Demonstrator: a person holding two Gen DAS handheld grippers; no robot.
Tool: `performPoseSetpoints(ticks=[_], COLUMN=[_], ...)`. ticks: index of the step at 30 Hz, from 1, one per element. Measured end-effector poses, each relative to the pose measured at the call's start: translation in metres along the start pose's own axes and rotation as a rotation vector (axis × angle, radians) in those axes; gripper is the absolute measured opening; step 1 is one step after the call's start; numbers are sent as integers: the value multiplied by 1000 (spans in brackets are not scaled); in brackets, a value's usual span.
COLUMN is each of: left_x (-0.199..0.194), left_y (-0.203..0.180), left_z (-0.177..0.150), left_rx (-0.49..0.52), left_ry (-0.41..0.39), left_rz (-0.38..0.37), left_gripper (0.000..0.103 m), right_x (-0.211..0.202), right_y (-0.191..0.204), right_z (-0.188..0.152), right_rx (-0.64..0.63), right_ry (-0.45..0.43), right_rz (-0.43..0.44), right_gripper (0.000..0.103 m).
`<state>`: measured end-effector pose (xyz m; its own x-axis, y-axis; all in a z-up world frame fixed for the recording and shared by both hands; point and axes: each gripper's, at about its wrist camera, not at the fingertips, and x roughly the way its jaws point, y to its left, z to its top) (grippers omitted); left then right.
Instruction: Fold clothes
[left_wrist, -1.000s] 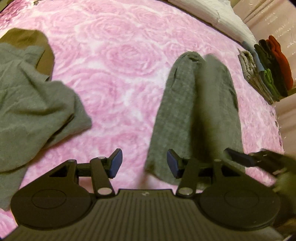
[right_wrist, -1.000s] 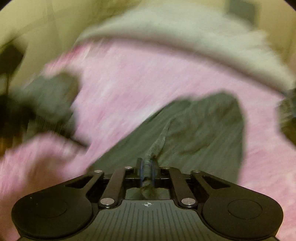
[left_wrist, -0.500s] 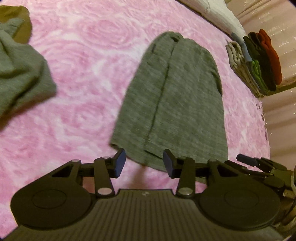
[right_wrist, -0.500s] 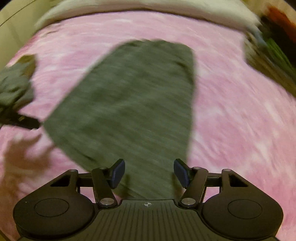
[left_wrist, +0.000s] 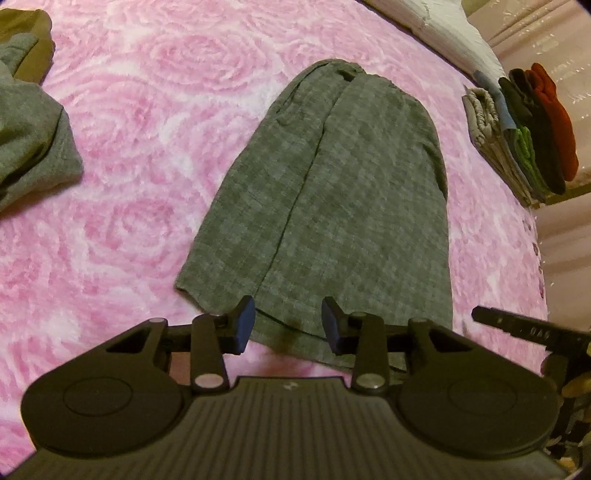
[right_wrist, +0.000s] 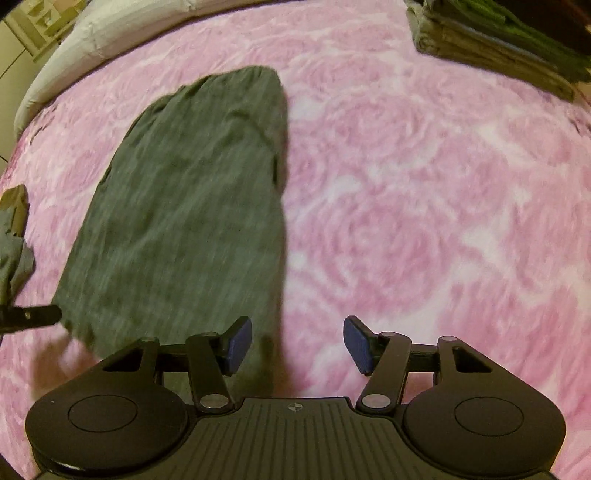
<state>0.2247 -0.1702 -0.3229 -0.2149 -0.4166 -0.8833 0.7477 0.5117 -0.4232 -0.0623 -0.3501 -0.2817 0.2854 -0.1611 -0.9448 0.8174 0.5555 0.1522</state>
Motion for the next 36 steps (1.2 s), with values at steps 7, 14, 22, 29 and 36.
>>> performPoseSetpoints(ticks=[7,14,22,29,36], left_x=[7,32,42,11,10], left_y=[-5,2,8,12,23], left_z=[7,16,30,49,55], left_rx=[19,104,196,235,255], left_ry=[11,103,172,119,139], left_rz=[40,-2,-129,-242,-230], left_gripper=[33,26,2,1,1], right_x=[6,5,6,-32,-17], right_y=[15,-10,-33,-6,-18], right_z=[-2,-42,-77,-66,-98], right_rx=[-61,280,682,644,892], right_ry=[30,49,-53,-220,-131], right_rz=[25,84,209,153,175], right_gripper=[59,59,4,0,63])
